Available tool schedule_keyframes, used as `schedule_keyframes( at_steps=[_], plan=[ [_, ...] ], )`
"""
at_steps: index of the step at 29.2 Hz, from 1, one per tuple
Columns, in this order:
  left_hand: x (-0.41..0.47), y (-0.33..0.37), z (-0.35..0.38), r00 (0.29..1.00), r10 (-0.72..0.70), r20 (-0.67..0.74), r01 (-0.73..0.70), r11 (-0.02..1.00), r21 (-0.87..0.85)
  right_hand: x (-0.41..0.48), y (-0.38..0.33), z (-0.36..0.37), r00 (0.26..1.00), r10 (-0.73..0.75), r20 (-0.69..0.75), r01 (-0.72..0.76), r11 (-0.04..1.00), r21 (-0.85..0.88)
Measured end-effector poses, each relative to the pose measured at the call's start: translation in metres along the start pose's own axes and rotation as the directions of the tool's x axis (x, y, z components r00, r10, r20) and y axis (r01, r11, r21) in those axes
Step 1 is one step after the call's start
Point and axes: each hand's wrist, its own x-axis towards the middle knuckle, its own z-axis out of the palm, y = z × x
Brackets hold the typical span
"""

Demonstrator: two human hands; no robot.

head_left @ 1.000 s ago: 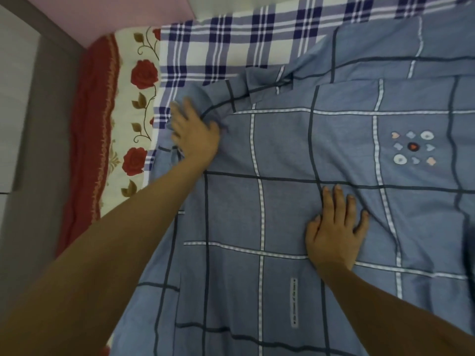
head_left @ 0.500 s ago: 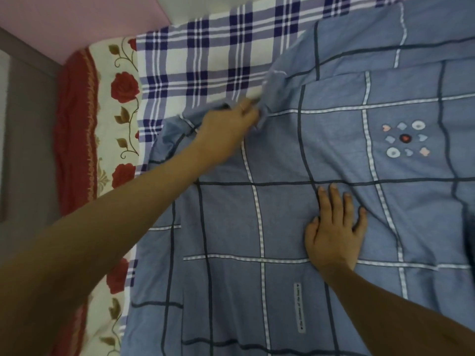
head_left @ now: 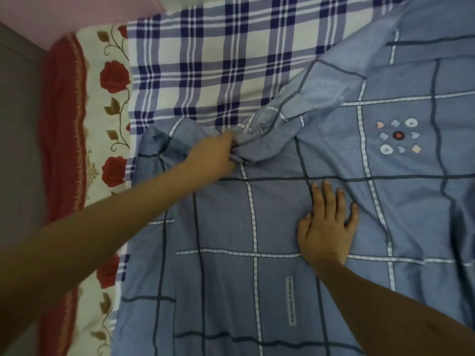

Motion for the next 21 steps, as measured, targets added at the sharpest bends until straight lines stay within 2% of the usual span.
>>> schedule_keyframes(
  at_steps=[2,4,6,8,9,11,12,13,14,15,16,17,18,19,20,21],
  plan=[
    [0.016,-0.01,-0.02,0.996,-0.079,0.043,0.087,0.964,-0.252,-0.003,-0.001,0.001,1.0,-0.007,0.004,0.007,1.0,-0.004],
    [0.034,-0.028,-0.034,0.968,-0.224,-0.114,0.145,0.87,-0.472,-0.004,0.001,0.0,1.0,-0.006,-0.006,0.006,1.0,0.003],
    [0.051,-0.05,-0.049,0.853,-0.402,-0.333,0.103,0.755,-0.648,-0.005,0.002,0.0,1.0,-0.007,-0.015,0.007,1.0,0.003],
    [0.06,-0.067,-0.053,0.725,-0.497,-0.478,0.07,0.743,-0.666,-0.006,0.003,0.0,1.0,-0.007,-0.02,0.007,1.0,0.003],
    [0.063,-0.074,-0.051,0.701,-0.513,-0.495,0.12,0.77,-0.627,-0.004,0.0,0.001,1.0,-0.01,-0.029,0.011,1.0,0.008],
    [0.057,-0.071,-0.038,0.74,-0.461,-0.49,0.227,0.856,-0.464,-0.001,-0.001,0.002,0.999,-0.003,-0.037,0.004,1.0,0.01],
    [0.052,-0.064,-0.027,0.774,-0.345,-0.531,0.188,0.926,-0.328,0.0,-0.002,0.002,0.999,-0.004,-0.041,0.004,1.0,0.011],
    [0.047,-0.056,-0.012,0.8,-0.133,-0.586,0.056,0.987,-0.147,0.0,-0.002,0.002,0.999,-0.007,-0.047,0.008,1.0,0.012],
    [0.041,-0.045,0.006,0.79,0.165,-0.591,-0.154,0.986,0.07,0.0,-0.002,0.002,0.999,-0.012,-0.051,0.013,1.0,0.008],
    [0.036,-0.037,0.025,0.723,0.477,-0.499,-0.365,0.878,0.311,-0.001,-0.001,0.002,0.998,-0.018,-0.052,0.018,1.0,0.003],
    [0.032,-0.035,0.041,0.65,0.679,-0.341,-0.509,0.722,0.469,-0.002,-0.001,0.002,0.998,-0.02,-0.053,0.02,1.0,0.004],
    [0.032,-0.04,0.051,0.638,0.744,-0.197,-0.567,0.628,0.532,-0.002,0.0,0.002,0.998,-0.021,-0.056,0.021,1.0,0.006],
    [0.034,-0.048,0.054,0.704,0.698,-0.132,-0.537,0.645,0.543,-0.001,0.0,0.002,0.998,-0.02,-0.06,0.02,1.0,0.006],
    [0.04,-0.057,0.053,0.814,0.552,-0.184,-0.408,0.767,0.496,-0.002,0.0,0.003,0.998,-0.022,-0.065,0.023,1.0,0.001],
    [0.047,-0.069,0.048,0.911,0.308,-0.274,-0.189,0.902,0.387,-0.002,0.001,0.005,0.997,-0.027,-0.073,0.027,1.0,-0.002],
    [0.054,-0.081,0.038,0.944,-0.002,-0.331,0.076,0.975,0.21,-0.002,0.001,0.005,0.996,-0.03,-0.081,0.03,1.0,-0.001]
  ],
)
